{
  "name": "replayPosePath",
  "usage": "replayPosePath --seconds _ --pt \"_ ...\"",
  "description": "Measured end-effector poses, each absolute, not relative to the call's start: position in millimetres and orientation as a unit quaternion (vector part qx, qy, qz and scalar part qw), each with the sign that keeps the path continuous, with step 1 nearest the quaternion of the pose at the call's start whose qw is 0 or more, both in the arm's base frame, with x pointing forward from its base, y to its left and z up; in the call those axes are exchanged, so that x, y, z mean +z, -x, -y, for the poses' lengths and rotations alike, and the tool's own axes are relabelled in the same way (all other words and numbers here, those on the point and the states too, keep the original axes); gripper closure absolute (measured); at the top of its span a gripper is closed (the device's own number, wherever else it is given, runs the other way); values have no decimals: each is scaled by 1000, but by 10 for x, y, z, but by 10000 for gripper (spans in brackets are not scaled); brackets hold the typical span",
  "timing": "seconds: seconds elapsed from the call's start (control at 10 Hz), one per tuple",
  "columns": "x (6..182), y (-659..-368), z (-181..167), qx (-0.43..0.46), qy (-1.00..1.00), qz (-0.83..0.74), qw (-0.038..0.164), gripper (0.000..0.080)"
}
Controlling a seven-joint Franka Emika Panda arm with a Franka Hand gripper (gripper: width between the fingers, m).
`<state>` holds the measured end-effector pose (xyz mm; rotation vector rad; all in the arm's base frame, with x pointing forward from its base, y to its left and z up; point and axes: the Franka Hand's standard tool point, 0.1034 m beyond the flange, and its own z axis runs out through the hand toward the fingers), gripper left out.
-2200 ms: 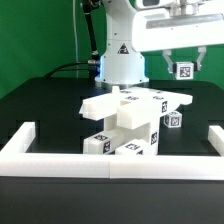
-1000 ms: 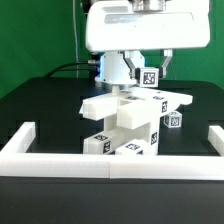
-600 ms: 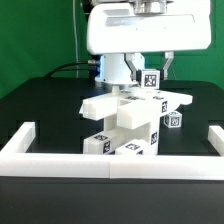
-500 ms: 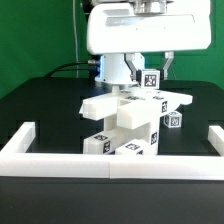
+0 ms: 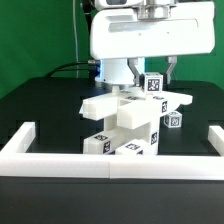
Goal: Assemble chair
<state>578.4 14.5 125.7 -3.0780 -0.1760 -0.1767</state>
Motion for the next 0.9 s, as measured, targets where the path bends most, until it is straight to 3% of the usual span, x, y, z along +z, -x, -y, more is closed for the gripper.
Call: replayPosePath --seconds 0.9 --pt "1178 -5799 -59 -67 996 52 17 512"
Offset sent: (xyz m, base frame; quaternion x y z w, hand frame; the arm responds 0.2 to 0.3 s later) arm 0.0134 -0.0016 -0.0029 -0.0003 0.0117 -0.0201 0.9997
